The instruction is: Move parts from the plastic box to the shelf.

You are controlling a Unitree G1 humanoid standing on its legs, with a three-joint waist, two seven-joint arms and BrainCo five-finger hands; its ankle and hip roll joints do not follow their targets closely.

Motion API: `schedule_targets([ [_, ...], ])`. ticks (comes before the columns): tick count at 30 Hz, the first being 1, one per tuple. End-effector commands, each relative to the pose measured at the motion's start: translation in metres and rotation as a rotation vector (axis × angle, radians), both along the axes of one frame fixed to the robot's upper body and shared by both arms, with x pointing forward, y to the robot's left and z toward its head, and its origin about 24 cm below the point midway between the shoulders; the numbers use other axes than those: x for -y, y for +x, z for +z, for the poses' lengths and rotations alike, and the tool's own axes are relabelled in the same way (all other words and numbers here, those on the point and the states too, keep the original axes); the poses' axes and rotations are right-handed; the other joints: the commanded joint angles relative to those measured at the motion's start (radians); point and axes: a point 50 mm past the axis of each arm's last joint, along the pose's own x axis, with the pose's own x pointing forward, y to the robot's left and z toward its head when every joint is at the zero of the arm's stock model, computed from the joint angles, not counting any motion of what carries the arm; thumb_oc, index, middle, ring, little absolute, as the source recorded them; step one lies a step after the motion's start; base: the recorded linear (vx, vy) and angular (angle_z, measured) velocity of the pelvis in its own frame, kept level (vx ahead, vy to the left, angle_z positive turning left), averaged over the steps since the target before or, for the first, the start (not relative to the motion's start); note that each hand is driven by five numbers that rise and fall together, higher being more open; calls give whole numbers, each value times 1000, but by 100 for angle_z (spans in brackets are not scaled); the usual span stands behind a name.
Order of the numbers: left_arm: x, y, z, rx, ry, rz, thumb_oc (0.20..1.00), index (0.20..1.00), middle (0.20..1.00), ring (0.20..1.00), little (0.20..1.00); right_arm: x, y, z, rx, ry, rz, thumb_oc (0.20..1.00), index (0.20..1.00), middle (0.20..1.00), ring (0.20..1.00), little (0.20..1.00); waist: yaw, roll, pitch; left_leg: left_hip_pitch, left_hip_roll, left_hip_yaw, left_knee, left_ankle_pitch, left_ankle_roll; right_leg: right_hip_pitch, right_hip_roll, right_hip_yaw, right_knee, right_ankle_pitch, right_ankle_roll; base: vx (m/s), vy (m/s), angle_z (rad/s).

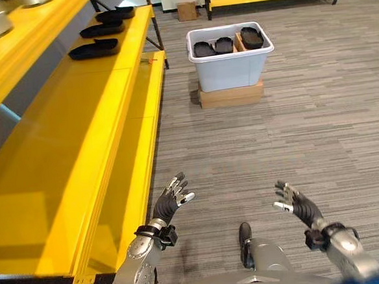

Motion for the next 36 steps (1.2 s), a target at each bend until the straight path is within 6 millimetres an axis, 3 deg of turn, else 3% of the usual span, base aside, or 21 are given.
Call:
schedule_targets([
  [1,-13,7,20,101,10,16,1000,1000,1000,1000,1000,-2,-4,7,45,49,-12,1000,1000,1000,1000,1000,-28,-25,-25,-62,-16,0,-28,66,8,106,-67,39,-149,78,155,150,-229,6],
  [2,-13,7,20,101,10,16,1000,1000,1000,1000,1000,-2,-4,7,45,49,-12,1000,1000,1000,1000,1000,-28,-24,-26,-62,-15,0,-27,66,7,106,-67,38,-148,78,155,161,-231,18],
  [4,-13,9,21,106,-4,31,1000,1000,1000,1000,1000,2,-2,8,52,36,-23,1000,1000,1000,1000,1000,-26,-20,-30,-87,3,-3,33,134,-15,120,-41,35,-148,51,130,144,-208,-1],
  [6,-12,9,22,106,-19,38,1000,1000,1000,1000,1000,7,-3,9,53,25,-38,1000,1000,1000,1000,1000,-17,-29,-22,-166,28,-7,209,229,-33,164,-13,37,-164,20,94,147,-269,0],
  [8,-12,7,21,94,-19,32,1000,1000,1000,1000,1000,10,-3,10,58,17,-51,1000,1000,1000,1000,1000,-6,-59,-6,-267,48,5,414,312,-37,219,-3,30,-191,-4,54,114,-315,-7],
  [10,-14,5,20,82,-17,35,1000,1000,1000,1000,1000,12,-3,11,62,13,-62,1000,1000,1000,1000,1000,7,-85,15,-323,78,44,485,330,-23,268,7,33,-214,-26,30,124,-256,8],
  [11,-14,4,19,79,-18,30,1000,1000,1000,1000,1000,13,-3,11,58,10,-74,1000,1000,1000,1000,1000,23,-89,30,-368,69,53,495,297,-18,300,16,44,-235,-32,26,130,-134,22],
  [13,-15,4,18,72,-7,36,1000,1000,1000,1000,1000,15,-1,13,69,-1,-78,1000,1000,1000,1000,1000,43,-98,38,-480,6,67,461,223,-2,337,11,48,-264,-31,38,158,-59,-3],
  [14,-17,3,17,70,-4,43,1000,1000,1000,1000,1000,15,-1,14,76,-4,-75,1000,1000,1000,1000,1000,49,-99,37,-516,-12,79,379,202,13,347,13,53,-277,-29,47,206,2,3],
  [16,-17,0,16,67,-2,40,1000,1000,1000,1000,1000,14,-1,14,75,-8,-69,1000,1000,1000,1000,1000,55,-106,32,-529,-23,86,309,194,25,356,8,57,-284,-26,53,157,30,-4],
  [17,-17,0,16,70,7,37,1000,1000,1000,1000,1000,14,-1,14,81,-20,-57,1000,1000,1000,1000,1000,62,-103,28,-544,-22,101,165,219,31,371,17,58,-296,-34,62,307,68,-39],
  [18,-18,-1,16,74,22,31,1000,1000,1000,1000,1000,12,-1,14,81,-42,-32,1000,1000,1000,1000,1000,85,-92,29,-555,-37,77,-17,314,17,419,45,78,-319,-44,66,432,85,-30],
  [20,-18,0,17,84,20,33,1000,1000,1000,1000,1000,8,2,13,81,-45,-9,1000,1000,1000,1000,1000,105,-86,28,-561,-44,43,-101,360,4,456,61,97,-326,-57,70,382,73,-30],
  [21,-18,-2,16,81,3,42,1000,1000,1000,1000,1000,3,1,11,76,-33,13,1000,1000,1000,1000,1000,106,-84,20,-532,-45,43,-103,333,18,481,61,112,-319,-81,80,322,75,-66],
  [24,-18,-1,16,77,-3,48,1000,1000,1000,1000,1000,-6,1,9,68,-5,35,1000,1000,1000,1000,1000,110,-87,-7,-506,-57,45,-126,336,32,497,56,118,-310,-104,77,302,63,-61],
  [25,-19,1,18,86,2,51,1000,1000,1000,1000,1000,-11,-1,8,62,18,46,1000,1000,1000,1000,1000,111,-94,-23,-488,-71,57,-112,315,44,505,41,119,-299,-117,81,194,51,-34],
  [32,-21,5,22,99,12,61,1000,1000,1000,1000,1000,-26,3,7,59,50,95,1000,1000,1000,1000,1000,124,-116,-61,-455,-116,94,-70,223,89,511,-18,119,-241,-115,122,277,80,-5],
  [33,-23,4,23,102,19,72,1000,1000,1000,1000,1000,-30,2,6,56,61,104,1000,1000,1000,1000,1000,129,-117,-70,-429,-135,99,-76,197,108,498,-38,114,-181,-97,147,311,151,6],
  [34,-24,7,24,104,44,72,1000,1000,1000,1000,1000,-34,1,3,45,72,105,1000,1000,1000,1000,1000,121,-120,-50,-383,-161,92,-74,154,142,390,-58,126,77,51,196,304,149,-8],
  [35,-24,7,24,105,44,72,1000,1000,1000,1000,1000,-34,1,3,46,72,105,1000,1000,1000,1000,1000,122,-118,-53,-386,-159,93,-75,156,142,386,-55,127,76,54,195,195,147,-5],
  [36,-26,8,26,110,58,64,1000,1000,1000,1000,1000,-36,0,2,42,74,110,1000,1000,1000,1000,1000,102,-98,-21,-333,-156,77,-85,136,162,296,-54,129,246,150,209,99,90,8],
])
